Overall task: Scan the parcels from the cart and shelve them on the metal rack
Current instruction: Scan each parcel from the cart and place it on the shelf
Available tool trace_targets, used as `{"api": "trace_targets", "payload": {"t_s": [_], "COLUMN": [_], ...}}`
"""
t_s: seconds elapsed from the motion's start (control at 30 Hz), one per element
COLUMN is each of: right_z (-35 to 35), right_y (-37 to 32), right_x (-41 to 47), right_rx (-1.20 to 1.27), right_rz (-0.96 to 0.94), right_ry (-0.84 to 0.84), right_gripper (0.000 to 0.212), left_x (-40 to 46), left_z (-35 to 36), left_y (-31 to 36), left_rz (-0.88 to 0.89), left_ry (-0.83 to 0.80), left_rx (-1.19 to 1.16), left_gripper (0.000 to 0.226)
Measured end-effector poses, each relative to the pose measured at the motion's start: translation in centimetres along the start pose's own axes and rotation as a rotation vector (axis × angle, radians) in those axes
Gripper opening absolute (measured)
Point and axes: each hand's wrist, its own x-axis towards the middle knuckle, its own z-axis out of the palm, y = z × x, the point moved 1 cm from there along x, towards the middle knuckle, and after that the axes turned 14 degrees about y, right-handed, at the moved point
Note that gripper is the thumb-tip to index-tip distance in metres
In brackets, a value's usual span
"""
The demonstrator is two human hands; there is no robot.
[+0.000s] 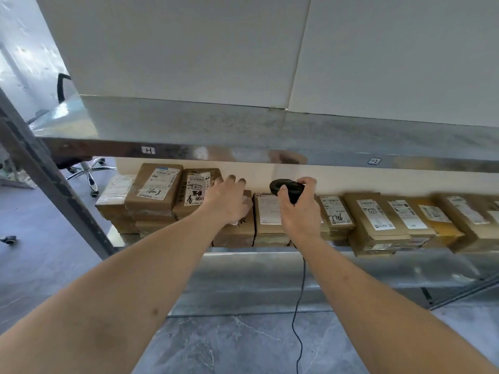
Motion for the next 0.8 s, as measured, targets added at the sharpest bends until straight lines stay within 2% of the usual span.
{"api": "trace_targets", "payload": {"t_s": [0.13, 0.33, 0.57, 0.67, 0.8], "right_z": [-4.0, -11.9, -23.6, -29.2, -36.8], "right_y": [1.2, 4.2, 8.6, 10.9, 13.9], "right_x": [-0.4, -0.1, -0.3, -0.4, -0.4], "right_rx": [0.004, -0.002, -0.031, -0.037, -0.054], "right_rz": [0.027, 0.109, 0.139, 0.155, 0.171], "right_ry": [0.104, 0.239, 0.384, 0.443, 0.536], "right_gripper": [0.036, 0.036, 0.031, 0.036, 0.030], "left_x": [-0.4, -1.3, -3.9, -5.4, -7.3], "left_z": [-0.1, -0.8, -1.4, -1.3, -1.5], "left_y": [3.6, 12.0, 24.9, 30.9, 39.2], "left_rz": [0.134, 0.322, 0.468, 0.533, 0.641], "left_ry": [-0.017, 0.057, 0.055, 0.068, 0.074], "left_rx": [0.013, -0.043, -0.088, -0.107, -0.118], "left_gripper": [0.059, 0.054, 0.063, 0.059, 0.055]}}
